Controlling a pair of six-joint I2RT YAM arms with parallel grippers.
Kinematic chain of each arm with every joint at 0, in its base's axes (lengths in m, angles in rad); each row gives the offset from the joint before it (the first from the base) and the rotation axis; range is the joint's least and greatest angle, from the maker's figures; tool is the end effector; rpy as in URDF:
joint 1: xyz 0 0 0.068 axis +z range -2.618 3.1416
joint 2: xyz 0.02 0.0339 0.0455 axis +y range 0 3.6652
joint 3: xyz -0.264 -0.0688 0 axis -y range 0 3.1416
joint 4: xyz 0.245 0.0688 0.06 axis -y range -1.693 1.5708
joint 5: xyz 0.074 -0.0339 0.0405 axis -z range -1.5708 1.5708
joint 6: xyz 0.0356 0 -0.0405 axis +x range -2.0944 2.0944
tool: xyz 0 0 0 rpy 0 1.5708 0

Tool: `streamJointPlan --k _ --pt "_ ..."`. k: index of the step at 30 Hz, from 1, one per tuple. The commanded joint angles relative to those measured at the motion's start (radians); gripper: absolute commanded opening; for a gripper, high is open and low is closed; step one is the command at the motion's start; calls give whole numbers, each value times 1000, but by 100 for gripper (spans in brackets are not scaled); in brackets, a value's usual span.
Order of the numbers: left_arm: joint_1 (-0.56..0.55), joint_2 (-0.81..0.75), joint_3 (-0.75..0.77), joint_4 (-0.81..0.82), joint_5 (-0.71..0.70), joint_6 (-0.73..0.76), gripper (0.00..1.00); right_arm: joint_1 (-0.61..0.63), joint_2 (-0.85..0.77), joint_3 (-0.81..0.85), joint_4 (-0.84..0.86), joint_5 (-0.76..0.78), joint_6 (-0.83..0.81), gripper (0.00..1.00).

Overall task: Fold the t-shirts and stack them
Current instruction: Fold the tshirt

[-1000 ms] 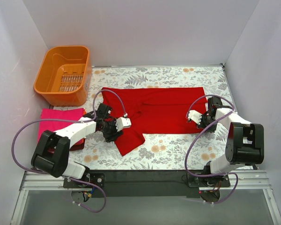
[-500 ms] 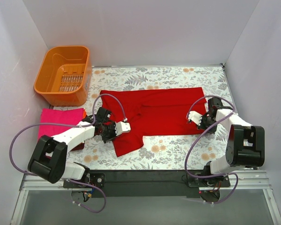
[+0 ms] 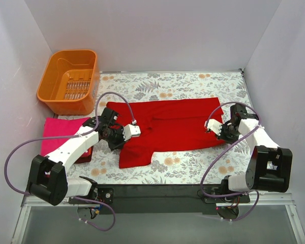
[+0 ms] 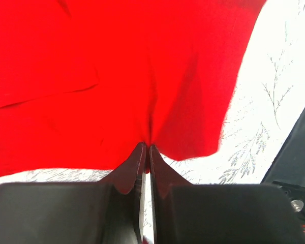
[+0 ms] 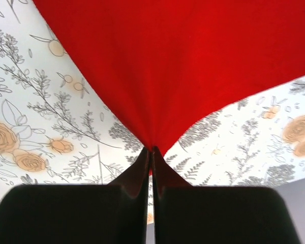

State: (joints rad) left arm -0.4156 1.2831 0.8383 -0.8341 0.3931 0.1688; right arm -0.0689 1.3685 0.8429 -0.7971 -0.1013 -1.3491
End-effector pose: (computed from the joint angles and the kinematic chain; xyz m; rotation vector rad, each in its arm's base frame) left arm 0.1984 -0.1024 0.2130 0.8974 2.6948 -0.6124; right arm 0.2355 -0.0126 0.1950 -1.7379 2.3032 -0.1232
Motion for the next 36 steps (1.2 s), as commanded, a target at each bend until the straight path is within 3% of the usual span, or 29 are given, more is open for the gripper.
streamJointPlan --k 1,23,36 --pt "46 -1 90 -72 33 -2 0 -20 4 80 -57 -20 -45 1" --pt "172 516 675 -106 18 120 0 -23 389 525 -137 -74 -71 1" --pt "207 705 860 -106 32 147 0 -2 581 699 -137 -54 -70 1"
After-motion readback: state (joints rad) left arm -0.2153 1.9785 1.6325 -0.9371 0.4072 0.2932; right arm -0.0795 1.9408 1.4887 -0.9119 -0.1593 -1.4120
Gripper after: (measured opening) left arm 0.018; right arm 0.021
